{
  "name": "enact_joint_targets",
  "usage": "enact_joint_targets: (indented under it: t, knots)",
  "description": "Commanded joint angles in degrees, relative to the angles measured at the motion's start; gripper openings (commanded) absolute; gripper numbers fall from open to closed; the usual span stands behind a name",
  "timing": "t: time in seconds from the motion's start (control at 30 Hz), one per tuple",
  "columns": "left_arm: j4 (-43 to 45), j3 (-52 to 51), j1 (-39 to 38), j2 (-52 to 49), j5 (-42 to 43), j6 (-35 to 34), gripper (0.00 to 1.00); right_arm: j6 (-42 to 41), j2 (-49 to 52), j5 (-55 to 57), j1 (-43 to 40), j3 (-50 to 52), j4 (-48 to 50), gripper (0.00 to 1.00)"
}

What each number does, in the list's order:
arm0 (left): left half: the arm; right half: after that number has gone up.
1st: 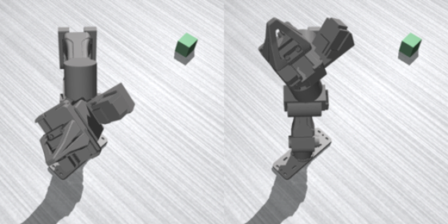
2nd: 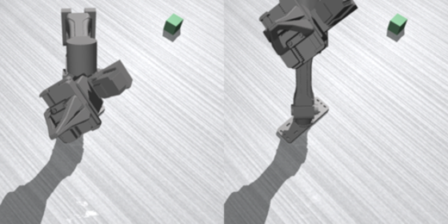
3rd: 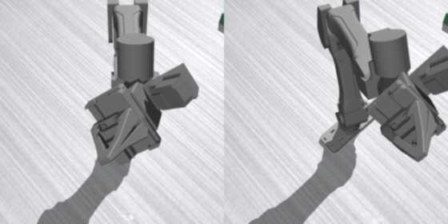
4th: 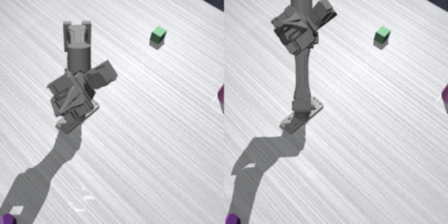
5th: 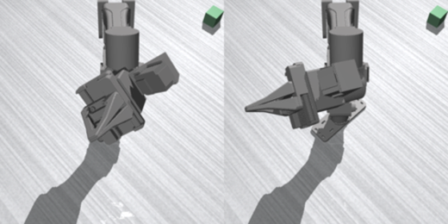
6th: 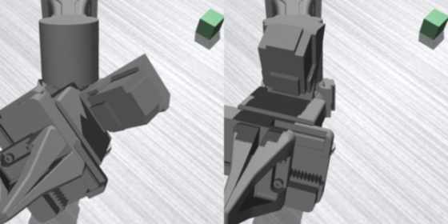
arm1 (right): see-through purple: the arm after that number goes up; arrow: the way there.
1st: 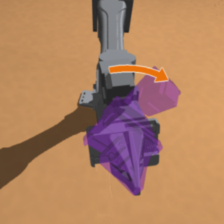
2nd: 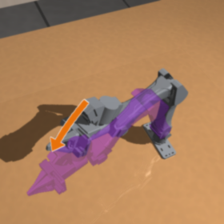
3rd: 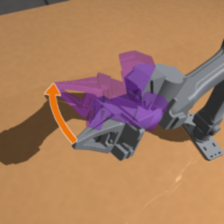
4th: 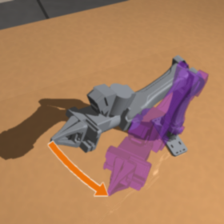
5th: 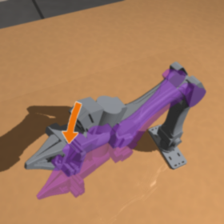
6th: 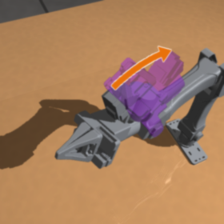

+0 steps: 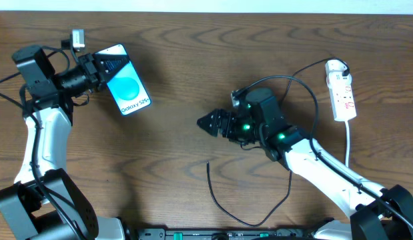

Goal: Plug charger to phone and switch on socket
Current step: 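Move the phone to the left side and lower the right gripper to the cable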

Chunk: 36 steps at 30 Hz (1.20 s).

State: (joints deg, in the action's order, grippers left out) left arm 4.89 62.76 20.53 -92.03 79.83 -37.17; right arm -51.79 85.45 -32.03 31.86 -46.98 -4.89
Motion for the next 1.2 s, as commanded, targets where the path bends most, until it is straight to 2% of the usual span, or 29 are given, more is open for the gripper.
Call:
enact_joint_targets:
  t: [0.0,0.13,0.3,0.47,0.87,1.17]
  knots:
    - [-2.16,0.28,-0.02,1.38,2.23,4.26,0.07,2.51,-0.17,0.66,1.53,-0.48,-2.43,0.95]
    - [-3.37,0.28,-0.02,1.38,2.03,5.66,0.07,5.22,-0.17,5.01,3.41,-0.48,-7.82,0.85]
    - [-3.34,0.28,-0.02,1.38,1.99,5.66,0.07,6.95,-0.17,14.32,8.66,-0.50,-14.25,0.91]
    - [-3.34,0.28,-0.02,1.38,1.57,5.66,0.08,6.88,-0.17,19.91,13.51,-0.61,-15.67,0.98]
    - [-3.34,0.28,-0.02,1.38,-0.28,5.66,0.08,3.15,-0.15,30.38,18.91,-2.14,-23.61,0.99]
    - [-3.37,0.28,-0.02,1.38,-0.98,5.64,0.07,1.97,2.25,34.14,20.26,-10.40,-31.41,0.99]
